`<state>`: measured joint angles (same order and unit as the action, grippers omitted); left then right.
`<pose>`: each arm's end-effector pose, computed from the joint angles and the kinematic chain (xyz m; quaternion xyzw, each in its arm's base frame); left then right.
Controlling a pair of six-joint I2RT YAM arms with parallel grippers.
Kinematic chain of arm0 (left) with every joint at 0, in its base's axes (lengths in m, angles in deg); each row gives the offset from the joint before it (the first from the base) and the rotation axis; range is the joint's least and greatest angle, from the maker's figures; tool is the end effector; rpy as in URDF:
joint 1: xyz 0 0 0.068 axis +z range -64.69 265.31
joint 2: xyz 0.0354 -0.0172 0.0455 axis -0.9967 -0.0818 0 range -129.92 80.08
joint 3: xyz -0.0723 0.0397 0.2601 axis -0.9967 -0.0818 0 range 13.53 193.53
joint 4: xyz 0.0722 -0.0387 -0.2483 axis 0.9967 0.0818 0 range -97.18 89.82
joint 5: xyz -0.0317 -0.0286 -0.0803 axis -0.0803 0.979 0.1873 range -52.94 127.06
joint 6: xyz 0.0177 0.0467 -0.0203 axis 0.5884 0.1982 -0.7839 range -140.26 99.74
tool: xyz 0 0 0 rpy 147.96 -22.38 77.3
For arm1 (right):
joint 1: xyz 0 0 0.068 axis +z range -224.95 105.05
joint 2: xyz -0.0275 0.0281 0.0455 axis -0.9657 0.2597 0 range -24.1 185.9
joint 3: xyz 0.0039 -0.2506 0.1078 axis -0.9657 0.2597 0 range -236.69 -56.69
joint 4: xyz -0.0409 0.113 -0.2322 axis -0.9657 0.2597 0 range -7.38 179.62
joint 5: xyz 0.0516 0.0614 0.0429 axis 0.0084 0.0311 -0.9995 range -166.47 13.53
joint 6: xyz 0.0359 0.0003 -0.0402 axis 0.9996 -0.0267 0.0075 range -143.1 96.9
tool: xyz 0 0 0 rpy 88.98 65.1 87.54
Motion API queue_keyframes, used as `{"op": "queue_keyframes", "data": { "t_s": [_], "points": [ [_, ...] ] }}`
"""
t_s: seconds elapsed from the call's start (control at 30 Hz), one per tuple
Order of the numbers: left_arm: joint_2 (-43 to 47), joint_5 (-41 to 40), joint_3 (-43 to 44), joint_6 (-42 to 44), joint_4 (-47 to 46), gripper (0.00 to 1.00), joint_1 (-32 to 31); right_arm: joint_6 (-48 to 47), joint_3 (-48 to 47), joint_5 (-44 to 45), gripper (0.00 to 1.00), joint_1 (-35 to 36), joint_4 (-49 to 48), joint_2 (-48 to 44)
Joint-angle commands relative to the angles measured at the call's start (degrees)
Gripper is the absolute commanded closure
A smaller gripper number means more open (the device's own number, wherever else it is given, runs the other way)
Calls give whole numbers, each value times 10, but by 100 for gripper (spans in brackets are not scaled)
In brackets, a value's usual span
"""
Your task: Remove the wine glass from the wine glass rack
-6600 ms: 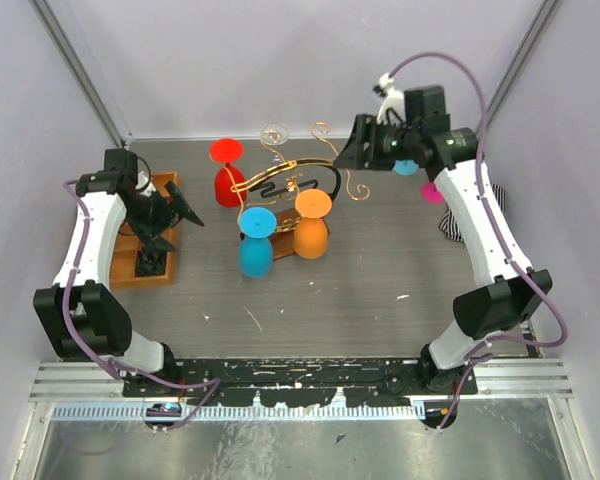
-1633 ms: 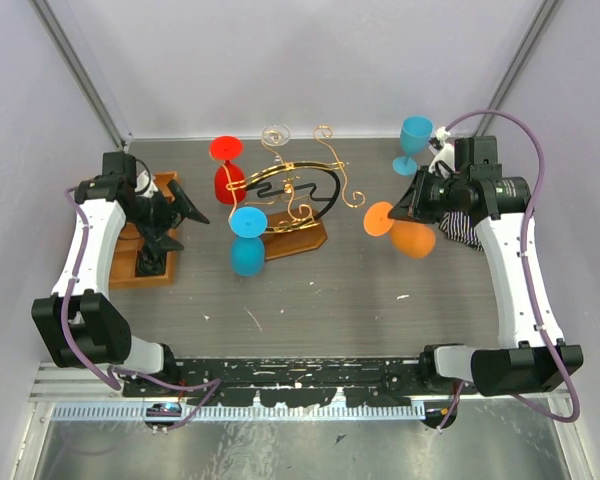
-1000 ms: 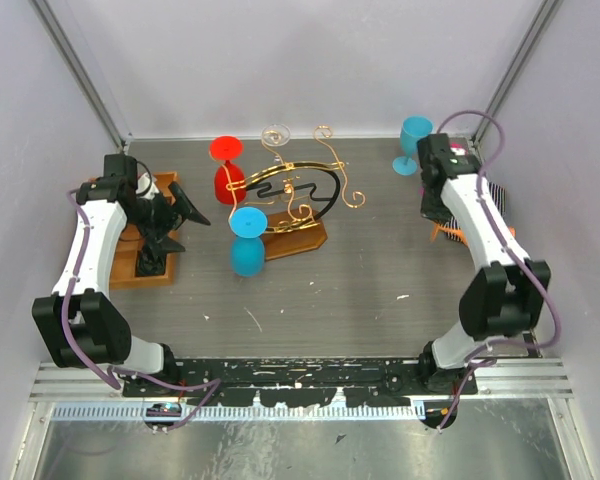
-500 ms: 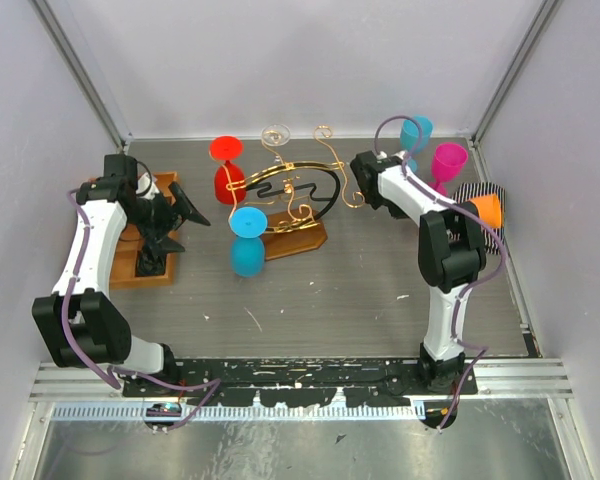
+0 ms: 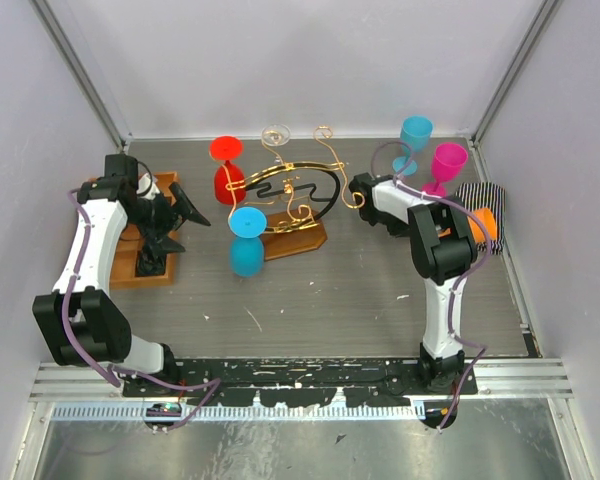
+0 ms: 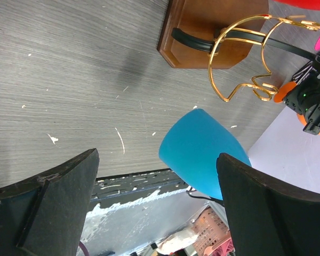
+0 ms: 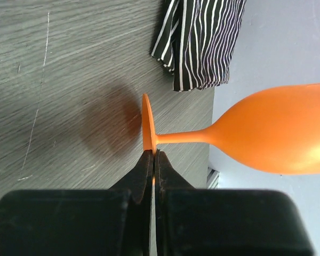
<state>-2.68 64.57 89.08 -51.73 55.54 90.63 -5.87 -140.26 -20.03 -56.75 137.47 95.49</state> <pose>0.2739 0.0089 0.3051 -0.2625 0.9207 -0.2663 0.1118 0.3726 0.0912 0.1539 -0.0110 0.8810 -0.4525 0.1376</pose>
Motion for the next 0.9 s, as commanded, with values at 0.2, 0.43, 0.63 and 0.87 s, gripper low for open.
{"op": "queue_keyframes", "data": {
  "t_s": [0.2,0.43,0.63,0.87],
  "points": [
    [-6,8,4,14,4,2,3,-12,21,15,99,-40,-34,15],
    [-13,14,5,13,4,2,3,-12,33,28,99,-57,-40,23],
    [-15,15,7,12,5,2,2,6,15,65,99,-49,-17,64],
    [-14,17,7,13,6,2,3,65,-18,101,99,-40,37,118]
  ]
}}
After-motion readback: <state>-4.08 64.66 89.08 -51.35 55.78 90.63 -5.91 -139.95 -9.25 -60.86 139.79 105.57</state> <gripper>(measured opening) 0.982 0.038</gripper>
